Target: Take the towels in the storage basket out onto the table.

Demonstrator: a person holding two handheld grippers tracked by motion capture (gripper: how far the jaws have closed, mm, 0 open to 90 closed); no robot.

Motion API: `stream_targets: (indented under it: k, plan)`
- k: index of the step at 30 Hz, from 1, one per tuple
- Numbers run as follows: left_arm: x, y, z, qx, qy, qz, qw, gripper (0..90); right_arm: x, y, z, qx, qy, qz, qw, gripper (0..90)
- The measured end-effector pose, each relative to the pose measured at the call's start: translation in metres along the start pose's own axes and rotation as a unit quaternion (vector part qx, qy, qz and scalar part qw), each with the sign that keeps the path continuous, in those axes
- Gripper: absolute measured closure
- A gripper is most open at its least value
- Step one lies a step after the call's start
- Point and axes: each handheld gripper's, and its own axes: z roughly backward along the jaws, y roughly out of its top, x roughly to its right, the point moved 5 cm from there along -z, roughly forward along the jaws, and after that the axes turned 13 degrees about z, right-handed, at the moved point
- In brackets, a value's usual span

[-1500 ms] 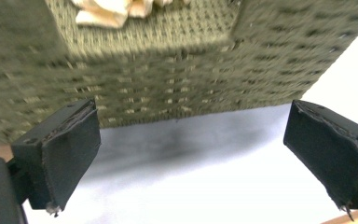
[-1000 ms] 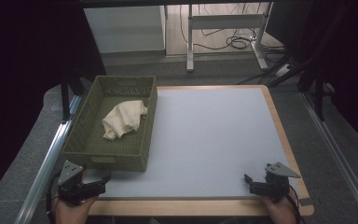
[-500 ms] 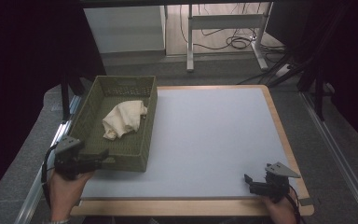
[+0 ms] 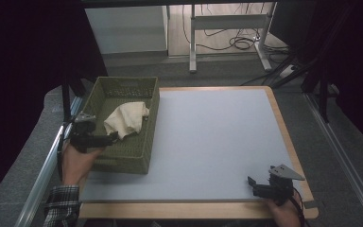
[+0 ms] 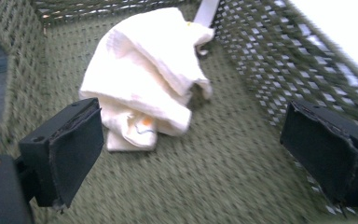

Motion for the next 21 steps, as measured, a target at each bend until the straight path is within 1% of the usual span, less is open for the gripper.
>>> stream_targets:
  k: [2, 3, 4, 5, 6, 9, 10, 12, 13, 14, 16, 17, 18, 19, 21]
  plan:
    - [-0.003, 0.007, -0.009, -0.011, -0.002, 0.003, 0.9999, 6.2, 0.0, 0.0, 0.0, 0.0, 0.0, 0.0, 1.0, 1.0]
    - [-0.003, 0.007, -0.009, -0.011, -0.002, 0.003, 0.9999, 6.3, 0.0, 0.0, 0.0, 0.0, 0.0, 0.0, 1.0, 1.0]
    - [-0.006, 0.013, -0.014, -0.019, 0.006, 0.002, 0.9998, 6.3, 0.0, 0.0, 0.0, -0.001, 0.0, 0.0, 1.0, 1.0]
    - [-0.006, 0.013, -0.014, -0.019, 0.006, 0.002, 0.9998, 6.3, 0.0, 0.0, 0.0, 0.0, 0.0, 0.0, 1.0, 1.0]
    - [-0.007, 0.02, -0.022, -0.028, -0.002, 0.01, 0.9996, 6.3, 0.0, 0.0, 0.0, 0.0, 0.0, 0.0, 1.0, 1.0]
    - [-0.01, 0.029, -0.033, -0.042, 0.005, 0.01, 0.9991, 6.3, 0.0, 0.0, 0.0, 0.0, 0.0, 0.0, 1.0, 1.0]
    - [-0.01, 0.029, -0.033, -0.042, 0.005, 0.01, 0.9991, 6.3, 0.0, 0.0, 0.0, 0.0, 0.0, 0.0, 1.0, 1.0]
    - [-0.011, 0.035, -0.045, -0.062, 0.017, -0.001, 0.9979, 6.3, 0.0, 0.0, 0.0, 0.0, 0.0, 0.0, 1.0, 1.0]
    - [-0.011, 0.035, -0.045, -0.062, 0.017, -0.001, 0.9979, 6.4, 0.0, 0.0, 0.0, 0.0, 0.0, 0.0, 1.0, 1.0]
    - [-0.011, 0.039, -0.054, -0.077, 0.024, -0.008, 0.9967, 6.4, 0.0, 0.0, 0.0, 0.0, 0.0, 0.0, 1.0, 1.0]
    - [-0.011, 0.041, -0.062, -0.091, 0.028, -0.009, 0.9954, 6.3, 0.0, 0.0, 0.0, 0.0, 0.0, 0.0, 1.0, 1.0]
    - [-0.011, 0.043, -0.068, -0.101, 0.026, -0.006, 0.9946, 6.3, 0.0, 0.0, 0.0, 0.0, 0.0, 0.0, 1.0, 1.0]
    - [-0.011, 0.043, -0.068, -0.101, 0.026, -0.006, 0.9946, 6.4, 0.0, 0.0, 0.0, 0.0, 0.0, 0.0, 1.0, 1.0]
    - [-0.013, 0.045, -0.076, -0.111, 0.023, 0.0, 0.9936, 6.3, 0.0, 0.0, 0.0, 0.0, 0.0, 0.0, 1.0, 1.0]
    - [-0.016, 0.048, -0.087, -0.123, 0.025, 0.008, 0.9921, 6.4, 0.0, 0.0, 0.0, 0.0, 0.0, 0.0, 1.0, 1.0]
